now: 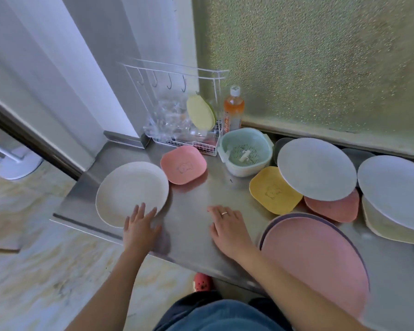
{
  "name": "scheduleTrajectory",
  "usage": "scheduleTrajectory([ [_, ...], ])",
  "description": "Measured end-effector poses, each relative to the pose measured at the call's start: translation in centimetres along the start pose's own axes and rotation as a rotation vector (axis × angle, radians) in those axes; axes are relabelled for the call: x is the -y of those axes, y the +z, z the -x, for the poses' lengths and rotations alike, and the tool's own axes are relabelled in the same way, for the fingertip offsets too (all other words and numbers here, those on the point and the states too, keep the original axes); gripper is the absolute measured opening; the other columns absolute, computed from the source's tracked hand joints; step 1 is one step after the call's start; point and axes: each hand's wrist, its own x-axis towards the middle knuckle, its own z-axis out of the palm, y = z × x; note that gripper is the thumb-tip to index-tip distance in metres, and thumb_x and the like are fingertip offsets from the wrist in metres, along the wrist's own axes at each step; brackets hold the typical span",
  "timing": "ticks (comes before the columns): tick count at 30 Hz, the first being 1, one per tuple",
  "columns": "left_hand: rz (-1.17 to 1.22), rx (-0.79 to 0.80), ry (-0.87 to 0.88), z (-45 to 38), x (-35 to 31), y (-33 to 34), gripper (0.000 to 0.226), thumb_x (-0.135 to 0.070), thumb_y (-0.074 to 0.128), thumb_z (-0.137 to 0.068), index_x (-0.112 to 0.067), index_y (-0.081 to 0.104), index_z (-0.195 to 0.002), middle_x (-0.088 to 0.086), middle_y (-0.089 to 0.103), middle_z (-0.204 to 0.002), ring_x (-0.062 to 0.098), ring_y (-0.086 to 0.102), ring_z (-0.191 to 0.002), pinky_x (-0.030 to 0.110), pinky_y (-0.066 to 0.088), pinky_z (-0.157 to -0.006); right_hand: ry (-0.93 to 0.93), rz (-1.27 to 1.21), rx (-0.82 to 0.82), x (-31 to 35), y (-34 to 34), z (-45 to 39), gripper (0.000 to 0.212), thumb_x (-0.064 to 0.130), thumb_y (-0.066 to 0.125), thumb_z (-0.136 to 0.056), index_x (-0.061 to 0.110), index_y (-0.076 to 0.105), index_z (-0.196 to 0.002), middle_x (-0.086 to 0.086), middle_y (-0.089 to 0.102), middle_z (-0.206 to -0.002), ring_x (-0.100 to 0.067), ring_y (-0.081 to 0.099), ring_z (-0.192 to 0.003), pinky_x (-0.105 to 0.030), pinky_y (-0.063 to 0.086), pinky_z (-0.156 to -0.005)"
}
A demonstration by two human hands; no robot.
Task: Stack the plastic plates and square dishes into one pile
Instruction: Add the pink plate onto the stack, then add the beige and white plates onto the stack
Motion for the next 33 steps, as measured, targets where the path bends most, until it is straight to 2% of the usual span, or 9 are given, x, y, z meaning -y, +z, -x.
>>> scheduleTrajectory([
  [4, -0.104, 0.082, 0.058, -1.0, 3.2, -0.7, 0.049, -0.028, 0.051, -0.089, -0.033, 0.043, -0.137, -0.009, 0.041, -0.147, 0.01, 0.027, -0.141, 0.033, 0.016, -0.116, -0.032, -0.004, 0.11, 3.9, 1.8, -3.9, 0.055, 0.018, 0.042, -0.09, 0.019, 0.029, -0.143, -0.006, 0.043, -0.14, -0.031, 0.048, -0.117, -0.043, 0.035, -0.09],
  [8, -0.016, -0.055, 0.015, -1.5, 3.8, -0.7, 0.032, -0.013, 0.054, -0.084, -0.028, 0.067, -0.109, -0.006, 0.067, -0.118, 0.023, 0.055, -0.116, 0.028, 0.036, -0.098, 0.017, -0.12, 0.182, 6.5, 2.7, -6.2, 0.053, 0.017, 0.042, -0.091, 0.024, 0.029, -0.142, -0.007, 0.053, -0.128, -0.031, 0.049, -0.114, -0.044, 0.038, -0.088],
  [12, -0.132, -0.013, 0.096, -1.5, 3.8, -0.4, 0.027, -0.009, 0.056, -0.08, -0.025, 0.069, -0.098, -0.007, 0.07, -0.106, 0.02, 0.059, -0.107, 0.027, 0.039, -0.095, 0.097, -0.361, 0.271, 7.5, 3.3, -7.2, 0.051, 0.021, 0.043, -0.092, 0.029, 0.03, -0.141, -0.007, 0.059, -0.117, -0.03, 0.051, -0.11, -0.043, 0.039, -0.091],
  [17, -0.146, -0.162, 0.234, 0.1, 3.3, -1.3, 0.043, -0.005, 0.09, -0.029, -0.02, 0.07, -0.064, -0.006, 0.07, -0.065, 0.018, 0.068, -0.063, 0.025, 0.054, -0.06, 0.408, -0.799, 0.355, 8.8, 3.1, -9.8, 0.042, 0.041, 0.042, -0.096, 0.015, 0.04, -0.129, -0.014, 0.063, -0.107, -0.027, 0.061, -0.084, -0.033, 0.045, -0.081],
  [20, -0.046, -0.283, 0.347, 1.3, 1.7, -1.3, 0.044, -0.006, 0.09, -0.036, -0.016, 0.073, -0.074, -0.002, 0.072, -0.074, 0.02, 0.07, -0.069, 0.027, 0.056, -0.067, 0.629, -1.139, 0.359, 10.0, 2.6, -11.0, 0.029, 0.033, 0.046, -0.095, 0.012, 0.042, -0.114, -0.016, 0.061, -0.098, -0.022, 0.061, -0.059, -0.031, 0.051, -0.06],
  [24, 0.012, -0.425, 0.471, 2.8, 0.3, -1.7, 0.017, -0.018, 0.079, -0.064, -0.018, 0.07, -0.079, -0.004, 0.071, -0.079, 0.02, 0.069, -0.075, 0.03, 0.05, -0.085, 0.735, -1.342, 0.276, 10.2, 2.0, -10.9, 0.035, 0.003, 0.038, -0.086, 0.013, 0.046, -0.119, -0.017, 0.058, -0.114, -0.027, 0.062, -0.085, -0.037, 0.06, -0.057],
  [29, 0.308, -0.504, -0.037, 2.2, 1.4, -3.6, 0.06, -0.054, 0.032, -0.081, -0.016, 0.055, -0.12, 0.005, 0.062, -0.122, 0.026, 0.052, -0.12, 0.043, 0.015, -0.113, 0.524, -1.099, 0.279, 8.1, 0.5, -9.3, 0.03, 0.006, 0.036, -0.087, 0.019, 0.053, -0.109, -0.004, 0.06, -0.105, -0.026, 0.059, -0.1, -0.029, 0.056, -0.066],
  [31, 0.501, -0.453, -0.285, 1.3, 2.4, -4.4, 0.07, -0.06, 0.028, -0.08, -0.017, 0.042, -0.134, 0.009, 0.049, -0.138, 0.03, 0.042, -0.13, 0.045, 0.019, -0.113, 0.443, -1.004, 0.214, 6.9, -0.2, -8.8, 0.032, 0.011, 0.038, -0.092, 0.019, 0.056, -0.117, -0.002, 0.061, -0.107, -0.021, 0.057, -0.1, -0.018, 0.049, -0.069],
  [33, 0.775, -0.35, -0.492, 0.2, 3.1, -5.0, 0.067, -0.061, 0.035, -0.083, -0.019, 0.04, -0.136, 0.01, 0.048, -0.139, 0.033, 0.045, -0.125, 0.047, 0.033, -0.103, 0.405, -0.971, 0.134, 5.3, -1.1, -8.1, 0.03, 0.014, 0.04, -0.095, 0.017, 0.058, -0.118, -0.002, 0.064, -0.109, -0.019, 0.057, -0.099, -0.024, 0.046, -0.078],
])
